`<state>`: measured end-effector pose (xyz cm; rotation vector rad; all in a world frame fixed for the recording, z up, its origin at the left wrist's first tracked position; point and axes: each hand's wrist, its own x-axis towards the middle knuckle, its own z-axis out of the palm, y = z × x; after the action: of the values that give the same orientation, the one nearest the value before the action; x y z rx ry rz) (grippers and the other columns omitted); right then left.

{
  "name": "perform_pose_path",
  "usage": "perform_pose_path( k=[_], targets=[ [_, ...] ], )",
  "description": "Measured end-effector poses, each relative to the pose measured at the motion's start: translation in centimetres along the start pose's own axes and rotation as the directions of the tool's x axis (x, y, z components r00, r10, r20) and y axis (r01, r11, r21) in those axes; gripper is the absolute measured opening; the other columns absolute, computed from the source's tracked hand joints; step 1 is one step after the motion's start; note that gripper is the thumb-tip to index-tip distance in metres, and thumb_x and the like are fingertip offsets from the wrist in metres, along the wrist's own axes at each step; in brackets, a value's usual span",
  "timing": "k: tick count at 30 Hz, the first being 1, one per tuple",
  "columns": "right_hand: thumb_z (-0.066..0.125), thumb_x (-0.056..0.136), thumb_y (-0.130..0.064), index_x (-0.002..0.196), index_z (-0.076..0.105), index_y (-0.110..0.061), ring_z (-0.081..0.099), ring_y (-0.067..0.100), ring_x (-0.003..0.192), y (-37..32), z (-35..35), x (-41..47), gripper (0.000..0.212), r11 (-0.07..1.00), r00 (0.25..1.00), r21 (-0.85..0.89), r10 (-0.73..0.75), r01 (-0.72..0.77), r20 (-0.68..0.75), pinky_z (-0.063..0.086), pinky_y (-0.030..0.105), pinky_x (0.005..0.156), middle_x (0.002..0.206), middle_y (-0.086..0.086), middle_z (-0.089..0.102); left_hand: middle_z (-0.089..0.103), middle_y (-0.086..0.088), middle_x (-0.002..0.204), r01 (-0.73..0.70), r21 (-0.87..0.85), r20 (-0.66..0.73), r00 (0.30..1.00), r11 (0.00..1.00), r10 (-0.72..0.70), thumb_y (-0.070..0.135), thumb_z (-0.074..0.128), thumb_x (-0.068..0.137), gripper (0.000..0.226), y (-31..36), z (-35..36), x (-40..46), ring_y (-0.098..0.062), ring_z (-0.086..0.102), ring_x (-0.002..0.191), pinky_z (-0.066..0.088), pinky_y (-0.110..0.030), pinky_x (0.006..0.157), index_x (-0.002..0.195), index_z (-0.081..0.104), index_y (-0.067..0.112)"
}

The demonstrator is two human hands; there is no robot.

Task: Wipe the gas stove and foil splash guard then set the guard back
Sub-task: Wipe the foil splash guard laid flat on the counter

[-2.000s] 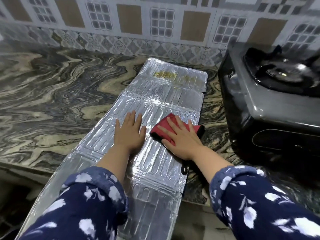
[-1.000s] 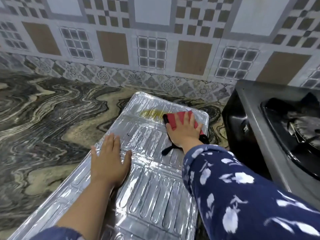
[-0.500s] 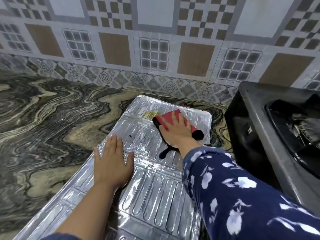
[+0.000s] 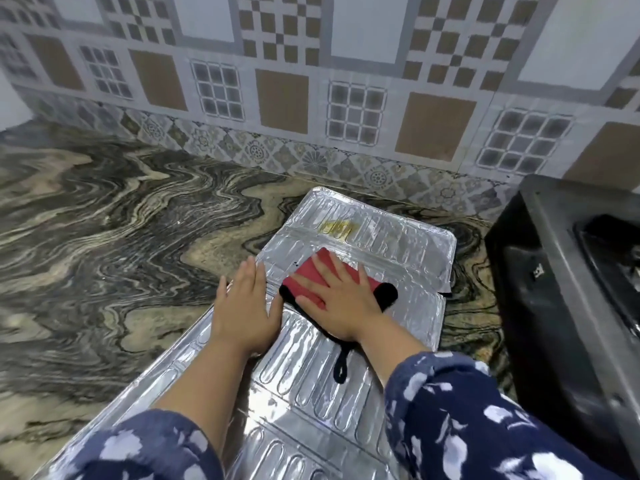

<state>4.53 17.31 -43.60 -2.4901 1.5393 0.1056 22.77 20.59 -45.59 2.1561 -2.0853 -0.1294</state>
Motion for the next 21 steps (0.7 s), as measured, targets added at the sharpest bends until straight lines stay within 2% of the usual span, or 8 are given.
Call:
perform_pose_path(
  k=[5, 13, 17, 21],
  targets=[
    [0.009, 0.088, -0.073, 0.145, 0.0, -0.055, -0.023, 0.019, 0.145, 3.3, -1.1, 5.9, 0.06, 0.994, 0.994, -0.005, 0.112, -0.112, -0.009, -0.013, 0.061, 0.112, 0.159, -0.009, -0.019, -0.008, 0.0, 0.16, -0.004, -0.009, -0.038, 0.999, 1.0, 0.004, 0.058, 0.003, 0.087, 0.078, -0.3, 0.5, 0.2, -0.011, -0.007, 0.147, -0.005, -0.039, 0.118, 0.153, 0.0, 0.016],
    [0.009, 0.091, -0.068, 0.148, -0.001, -0.047, -0.022, 0.026, 0.146, 7.9, -3.4, 13.5, 0.062, 0.944, 0.945, 0.057, 0.327, -0.326, -0.019, -0.013, 0.064, 0.111, 0.16, -0.001, -0.019, -0.012, 0.003, 0.159, -0.018, -0.034, -0.078, 0.997, 0.999, 0.015, 0.056, 0.011, 0.093, 0.072, -0.5, 0.9, 0.1, -0.009, -0.01, 0.146, -0.007, -0.037, 0.119, 0.152, -0.005, 0.019],
    [0.008, 0.095, -0.06, 0.149, 0.0, -0.045, -0.022, 0.025, 0.146, 6.3, -3.9, 16.2, 0.056, 0.954, 0.956, 0.078, 0.292, -0.29, -0.016, -0.014, 0.063, 0.111, 0.16, -0.002, -0.017, -0.014, 0.003, 0.159, -0.006, -0.042, -0.074, 0.997, 0.999, 0.003, 0.056, 0.01, 0.091, 0.073, -0.4, 0.9, 0.1, -0.006, -0.014, 0.144, -0.008, -0.037, 0.119, 0.152, -0.006, 0.019],
    [0.007, 0.097, -0.055, 0.149, 0.0, -0.046, -0.017, 0.021, 0.147, 4.1, -3.3, 15.6, 0.052, 0.973, 0.981, 0.127, 0.195, -0.193, -0.005, -0.013, 0.057, 0.114, 0.161, -0.005, -0.011, -0.014, 0.003, 0.159, 0.002, -0.03, -0.045, 0.999, 1.0, -0.003, 0.057, -0.002, 0.083, 0.08, -0.3, 0.8, 0.2, -0.008, -0.013, 0.145, -0.007, -0.038, 0.119, 0.152, -0.005, 0.018]
  ],
)
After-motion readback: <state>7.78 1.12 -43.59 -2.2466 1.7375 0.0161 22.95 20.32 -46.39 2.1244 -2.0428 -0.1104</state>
